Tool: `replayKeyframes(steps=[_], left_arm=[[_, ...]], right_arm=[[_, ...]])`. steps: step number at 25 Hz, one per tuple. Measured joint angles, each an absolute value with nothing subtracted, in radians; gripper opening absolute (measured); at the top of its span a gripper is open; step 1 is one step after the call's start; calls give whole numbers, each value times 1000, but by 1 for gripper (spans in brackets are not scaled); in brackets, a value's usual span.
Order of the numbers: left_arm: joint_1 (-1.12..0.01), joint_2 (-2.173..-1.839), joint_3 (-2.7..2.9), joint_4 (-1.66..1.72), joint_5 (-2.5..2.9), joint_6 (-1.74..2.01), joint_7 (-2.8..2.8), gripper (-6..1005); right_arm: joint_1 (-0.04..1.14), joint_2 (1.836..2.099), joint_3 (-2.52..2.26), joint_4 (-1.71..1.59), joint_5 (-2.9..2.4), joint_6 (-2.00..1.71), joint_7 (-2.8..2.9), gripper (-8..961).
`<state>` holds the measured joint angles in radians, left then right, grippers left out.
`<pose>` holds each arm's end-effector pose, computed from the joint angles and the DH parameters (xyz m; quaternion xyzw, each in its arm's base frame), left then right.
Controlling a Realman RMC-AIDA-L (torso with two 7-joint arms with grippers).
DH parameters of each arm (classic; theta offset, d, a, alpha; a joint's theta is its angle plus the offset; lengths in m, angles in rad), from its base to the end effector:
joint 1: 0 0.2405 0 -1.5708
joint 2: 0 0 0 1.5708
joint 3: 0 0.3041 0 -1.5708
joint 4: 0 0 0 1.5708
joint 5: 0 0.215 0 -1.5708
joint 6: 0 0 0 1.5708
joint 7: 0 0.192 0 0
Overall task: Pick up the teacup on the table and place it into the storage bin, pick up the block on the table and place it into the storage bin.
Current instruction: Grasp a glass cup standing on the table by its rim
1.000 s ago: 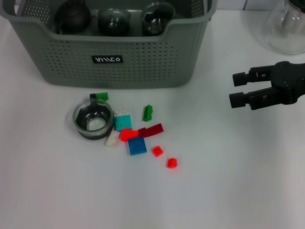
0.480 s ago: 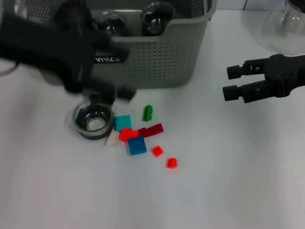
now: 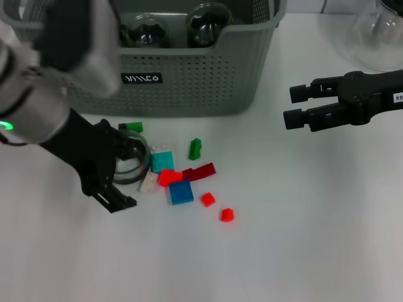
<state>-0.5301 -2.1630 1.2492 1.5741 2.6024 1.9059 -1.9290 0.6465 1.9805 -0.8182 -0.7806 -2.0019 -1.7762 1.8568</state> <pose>-0.2214 0.3314 -0.0491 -0.9776 -0.0657 0.1963 0.0371 0.2295 0.3816 -0.0242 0.9385 -0.2856 -0.1936 0.0140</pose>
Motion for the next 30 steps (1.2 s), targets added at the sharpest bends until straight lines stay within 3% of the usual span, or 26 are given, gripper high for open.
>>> replayKeyframes(steps=[23, 30], left_arm=[[-562, -2171, 1530, 1336, 2801, 1615, -1944, 866], [-564, -2171, 1540, 1326, 2803, 1609, -1952, 743]], right_arm=[[639, 1991, -788, -764, -2002, -1781, 1847, 897], [634, 1990, -776, -764, -2002, -1786, 1847, 896]])
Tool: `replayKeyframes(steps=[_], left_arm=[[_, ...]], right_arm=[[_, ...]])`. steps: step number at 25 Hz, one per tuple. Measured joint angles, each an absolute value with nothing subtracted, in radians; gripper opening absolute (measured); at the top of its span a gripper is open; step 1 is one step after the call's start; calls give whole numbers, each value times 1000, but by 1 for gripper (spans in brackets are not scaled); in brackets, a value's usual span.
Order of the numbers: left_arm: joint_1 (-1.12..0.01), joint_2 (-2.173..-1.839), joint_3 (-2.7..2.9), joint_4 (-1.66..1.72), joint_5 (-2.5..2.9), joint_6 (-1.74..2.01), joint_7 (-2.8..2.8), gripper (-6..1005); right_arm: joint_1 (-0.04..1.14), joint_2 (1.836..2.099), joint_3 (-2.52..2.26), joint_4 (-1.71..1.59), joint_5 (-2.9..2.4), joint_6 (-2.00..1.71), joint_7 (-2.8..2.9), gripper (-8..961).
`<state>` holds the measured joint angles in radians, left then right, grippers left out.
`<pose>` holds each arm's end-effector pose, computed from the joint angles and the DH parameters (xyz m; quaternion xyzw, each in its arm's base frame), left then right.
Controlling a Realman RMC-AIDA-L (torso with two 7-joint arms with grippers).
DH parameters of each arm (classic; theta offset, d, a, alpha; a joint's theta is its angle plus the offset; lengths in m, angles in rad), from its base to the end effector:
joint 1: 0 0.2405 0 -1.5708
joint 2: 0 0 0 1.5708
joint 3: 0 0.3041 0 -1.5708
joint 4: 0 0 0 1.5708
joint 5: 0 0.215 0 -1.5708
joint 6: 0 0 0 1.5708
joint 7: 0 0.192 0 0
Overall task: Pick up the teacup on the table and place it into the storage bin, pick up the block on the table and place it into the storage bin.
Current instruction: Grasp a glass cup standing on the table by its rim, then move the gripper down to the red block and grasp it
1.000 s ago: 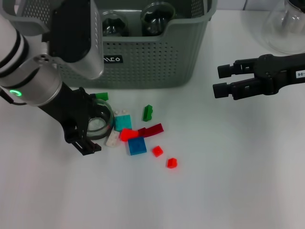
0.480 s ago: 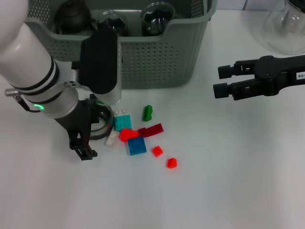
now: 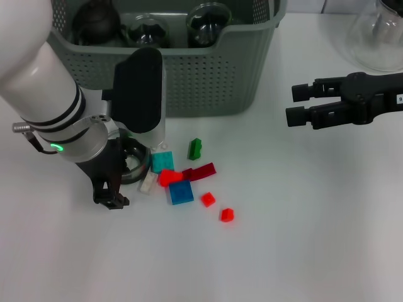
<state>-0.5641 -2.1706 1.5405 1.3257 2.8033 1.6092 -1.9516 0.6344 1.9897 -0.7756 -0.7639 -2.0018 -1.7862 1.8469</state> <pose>-0.2565 0.3508 -0.1073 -0.9463 -0.0056 0.3200 0.0446 0.2333 0.3782 -0.0238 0.9306 -0.2970 -0.2136 0.0122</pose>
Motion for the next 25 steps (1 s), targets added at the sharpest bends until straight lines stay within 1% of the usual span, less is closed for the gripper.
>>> replayKeyframes(steps=[2, 12, 18, 25], left_arm=[[-563, -2171, 1546, 1327, 2807, 1606, -1960, 708], [-558, -2172, 1589, 1338, 2836, 1569, -2011, 261], [-556, -2172, 1580, 1359, 2833, 1575, -2017, 42], [-524, -2173, 1494, 1472, 2753, 1647, -2034, 40]], right_arm=[[634, 1988, -772, -764, -2002, -1787, 1847, 895], [633, 1985, -762, -770, -2002, -1789, 1847, 894], [635, 1984, -753, -773, -2002, -1789, 1847, 892], [633, 1981, -749, -774, -2002, -1789, 1847, 891]])
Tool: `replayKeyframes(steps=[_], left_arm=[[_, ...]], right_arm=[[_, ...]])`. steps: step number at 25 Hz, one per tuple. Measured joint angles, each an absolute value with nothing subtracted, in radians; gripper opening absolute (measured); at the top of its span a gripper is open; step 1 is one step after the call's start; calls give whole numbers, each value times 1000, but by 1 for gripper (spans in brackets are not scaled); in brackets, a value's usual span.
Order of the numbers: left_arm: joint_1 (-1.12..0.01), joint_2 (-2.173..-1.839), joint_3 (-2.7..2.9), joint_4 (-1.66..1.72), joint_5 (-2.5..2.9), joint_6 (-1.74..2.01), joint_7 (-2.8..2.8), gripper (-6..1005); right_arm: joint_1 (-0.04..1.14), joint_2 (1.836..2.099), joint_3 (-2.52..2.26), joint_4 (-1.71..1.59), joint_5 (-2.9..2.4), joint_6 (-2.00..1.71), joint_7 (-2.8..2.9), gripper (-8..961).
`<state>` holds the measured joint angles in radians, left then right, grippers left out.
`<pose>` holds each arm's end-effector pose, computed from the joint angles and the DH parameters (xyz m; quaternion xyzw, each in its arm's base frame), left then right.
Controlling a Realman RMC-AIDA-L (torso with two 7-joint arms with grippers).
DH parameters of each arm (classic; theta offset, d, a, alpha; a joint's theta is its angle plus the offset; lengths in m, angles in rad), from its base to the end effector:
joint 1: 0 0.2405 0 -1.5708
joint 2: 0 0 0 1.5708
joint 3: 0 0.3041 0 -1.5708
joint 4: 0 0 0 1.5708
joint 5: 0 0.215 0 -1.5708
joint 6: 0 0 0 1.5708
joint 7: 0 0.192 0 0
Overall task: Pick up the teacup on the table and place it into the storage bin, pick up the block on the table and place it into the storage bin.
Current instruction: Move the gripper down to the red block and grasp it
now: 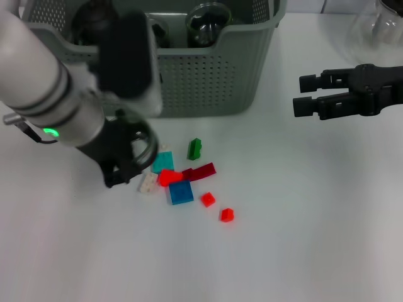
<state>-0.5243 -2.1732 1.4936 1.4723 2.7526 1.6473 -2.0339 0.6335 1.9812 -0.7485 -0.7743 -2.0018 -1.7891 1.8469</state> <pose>-0.2345 0.3516 -0.0909 -0.9575 -0.0424 0.2712 0.0884 0.2348 0.3824 -0.0146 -0.9296 0.2957 0.2200 0.0012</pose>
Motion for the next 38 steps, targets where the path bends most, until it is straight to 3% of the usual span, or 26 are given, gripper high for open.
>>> replayKeyframes(steps=[6, 12, 16, 17, 19, 22, 27, 31, 38], left_arm=[[-527, -2166, 1078, 1540, 2329, 1854, -1990, 40], [-628, -2149, 716, 1505, 2109, 1928, -2056, 40], [-701, -2114, 669, 1441, 2084, 1829, -2126, 40], [-750, -2082, 712, 1371, 2141, 1667, -2181, 40], [-784, -2061, 753, 1310, 2186, 1577, -2209, 40], [-897, -1996, 851, 1083, 2326, 1375, -2265, 41], [-1022, -1957, 878, 852, 2491, 1226, -2298, 41], [-1092, -1957, 887, 760, 2639, 1136, -2351, 41], [-1130, -2014, 933, 724, 2834, 1064, -2418, 41]], right_arm=[[635, 1972, -747, -776, -2002, -1801, 1848, 890], [638, 1968, -732, -776, -2002, -1810, 1860, 889], [638, 1968, -723, -774, -2002, -1811, 1860, 888], [637, 1968, -720, -774, -2002, -1812, 1861, 888], [636, 1968, -715, -774, -2002, -1812, 1864, 887], [636, 1968, -712, -776, -2002, -1812, 1865, 887], [645, 1968, -712, -776, -2006, -1805, 1867, 886], [647, 1968, -712, -776, -2007, -1805, 1871, 885], [645, 1969, -713, -770, -2008, -1804, 1871, 883]])
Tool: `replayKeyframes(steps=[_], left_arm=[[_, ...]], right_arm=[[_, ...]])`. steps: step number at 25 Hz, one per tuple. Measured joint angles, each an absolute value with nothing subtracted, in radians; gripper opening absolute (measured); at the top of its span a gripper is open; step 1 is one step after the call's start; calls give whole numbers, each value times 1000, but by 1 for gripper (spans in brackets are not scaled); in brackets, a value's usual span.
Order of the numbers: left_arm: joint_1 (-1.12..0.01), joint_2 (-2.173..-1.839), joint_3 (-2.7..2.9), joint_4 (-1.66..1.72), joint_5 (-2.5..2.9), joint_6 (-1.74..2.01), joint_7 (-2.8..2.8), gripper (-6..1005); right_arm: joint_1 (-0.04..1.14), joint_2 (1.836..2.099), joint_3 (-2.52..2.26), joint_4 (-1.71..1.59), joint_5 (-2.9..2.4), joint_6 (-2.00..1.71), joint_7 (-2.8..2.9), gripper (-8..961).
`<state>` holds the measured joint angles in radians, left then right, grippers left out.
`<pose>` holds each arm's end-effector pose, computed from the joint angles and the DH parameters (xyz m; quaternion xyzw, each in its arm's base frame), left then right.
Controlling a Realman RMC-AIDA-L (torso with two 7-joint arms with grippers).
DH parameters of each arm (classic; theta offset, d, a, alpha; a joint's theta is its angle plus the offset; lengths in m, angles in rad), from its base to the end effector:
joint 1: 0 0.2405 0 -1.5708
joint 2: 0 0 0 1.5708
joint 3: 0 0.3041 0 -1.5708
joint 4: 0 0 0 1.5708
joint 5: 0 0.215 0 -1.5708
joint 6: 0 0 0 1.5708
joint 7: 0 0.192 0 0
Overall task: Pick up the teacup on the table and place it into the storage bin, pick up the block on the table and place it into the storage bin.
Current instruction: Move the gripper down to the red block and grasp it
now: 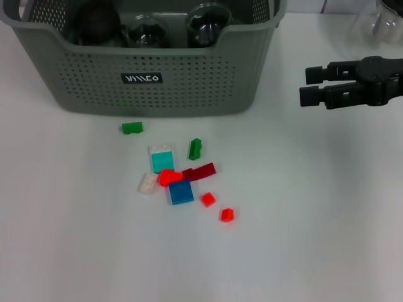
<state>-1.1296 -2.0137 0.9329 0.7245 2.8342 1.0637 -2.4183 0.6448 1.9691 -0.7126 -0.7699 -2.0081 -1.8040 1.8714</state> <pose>-0.1603 0.5692 -0.0256 -0.8926 -0.2770 0.0944 0.3429 0.2338 0.3867 -0.0051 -0.9247 0.3054 0.2274 0.0041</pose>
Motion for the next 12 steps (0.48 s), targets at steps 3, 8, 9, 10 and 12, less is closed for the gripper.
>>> replayKeyframes(steps=[3, 8, 9, 10, 12], left_arm=[[-1132, -2031, 965, 705, 2852, 1042, -2428, 41], [-1123, -2060, 1009, 698, 2855, 1036, -2430, 40], [-1123, -2061, 1014, 698, 2855, 1037, -2430, 40], [-1122, -2063, 1018, 698, 2855, 1039, -2431, 40], [-1121, -2064, 1020, 698, 2856, 1043, -2431, 42]], right_arm=[[641, 1973, -713, -770, -2008, -1804, 1870, 883], [635, 1976, -714, -769, -2008, -1804, 1867, 882], [635, 1976, -714, -769, -2008, -1804, 1867, 882], [634, 1976, -715, -769, -2008, -1804, 1867, 881], [634, 1976, -717, -768, -2008, -1806, 1867, 881]])
